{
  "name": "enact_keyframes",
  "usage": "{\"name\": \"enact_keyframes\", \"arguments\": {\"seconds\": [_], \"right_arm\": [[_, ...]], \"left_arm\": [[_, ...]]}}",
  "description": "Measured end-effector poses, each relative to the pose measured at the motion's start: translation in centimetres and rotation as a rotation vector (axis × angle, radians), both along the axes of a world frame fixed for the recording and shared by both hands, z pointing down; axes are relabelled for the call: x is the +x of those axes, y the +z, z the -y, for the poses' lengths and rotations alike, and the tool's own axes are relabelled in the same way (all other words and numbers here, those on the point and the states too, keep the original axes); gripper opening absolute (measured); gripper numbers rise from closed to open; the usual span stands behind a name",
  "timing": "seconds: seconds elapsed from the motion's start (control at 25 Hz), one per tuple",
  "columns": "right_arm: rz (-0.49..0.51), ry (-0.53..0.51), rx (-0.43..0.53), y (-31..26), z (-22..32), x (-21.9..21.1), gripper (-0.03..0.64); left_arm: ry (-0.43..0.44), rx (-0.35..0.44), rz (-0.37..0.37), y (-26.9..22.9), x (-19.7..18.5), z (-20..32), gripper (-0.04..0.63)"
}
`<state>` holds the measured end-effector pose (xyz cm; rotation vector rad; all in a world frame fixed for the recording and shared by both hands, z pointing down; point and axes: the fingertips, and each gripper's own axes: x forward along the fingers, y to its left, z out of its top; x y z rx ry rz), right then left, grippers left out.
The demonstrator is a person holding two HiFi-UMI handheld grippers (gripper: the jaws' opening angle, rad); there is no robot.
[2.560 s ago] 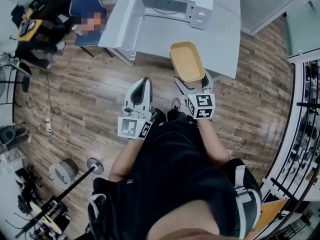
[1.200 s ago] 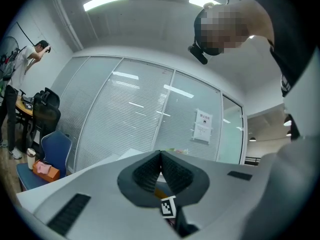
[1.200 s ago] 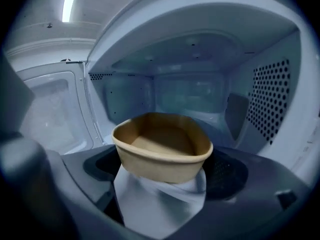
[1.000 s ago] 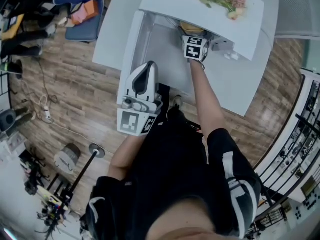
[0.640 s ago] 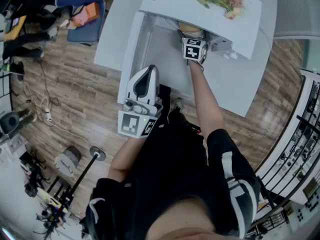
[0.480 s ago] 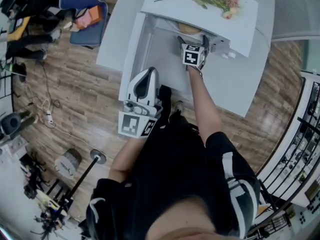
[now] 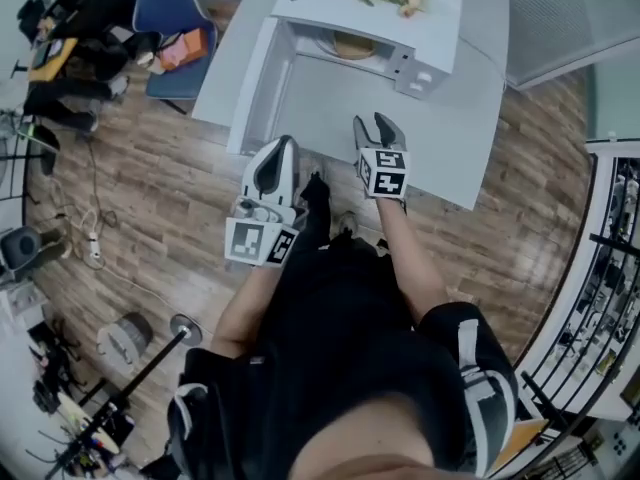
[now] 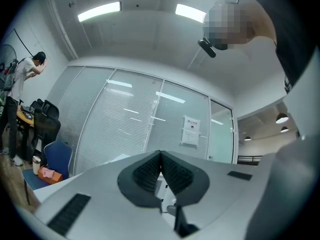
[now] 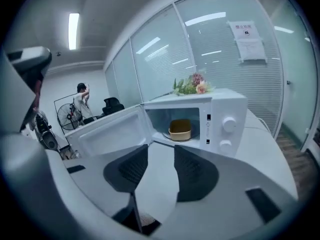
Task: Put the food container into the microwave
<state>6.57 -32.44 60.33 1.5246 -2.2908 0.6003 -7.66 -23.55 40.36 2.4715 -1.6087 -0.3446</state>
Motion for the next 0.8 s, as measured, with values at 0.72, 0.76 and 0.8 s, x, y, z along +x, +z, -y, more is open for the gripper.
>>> {"name": "enact_keyframes", "arguments": {"seconds": [0.72,0.76,0.8], "right_arm": [[0.135,0.034,0.219,-15.8,-17.7,2.1,0.026],[0.135,0.036,0.221,-15.9,-18.0,1.6,0.026],[0.134,0.034,0.223,-16.1,-18.3,1.2,0.026]], "left_arm": [[0.020,0.023,0.010,-2.0,-1.5,-11.8,0.023],[0.025,0.021,0.009,-1.9,-1.8,-11.8,0.023],[0.028,0.021,0.008,-1.9,-2.1,-11.9,0.023]]}}
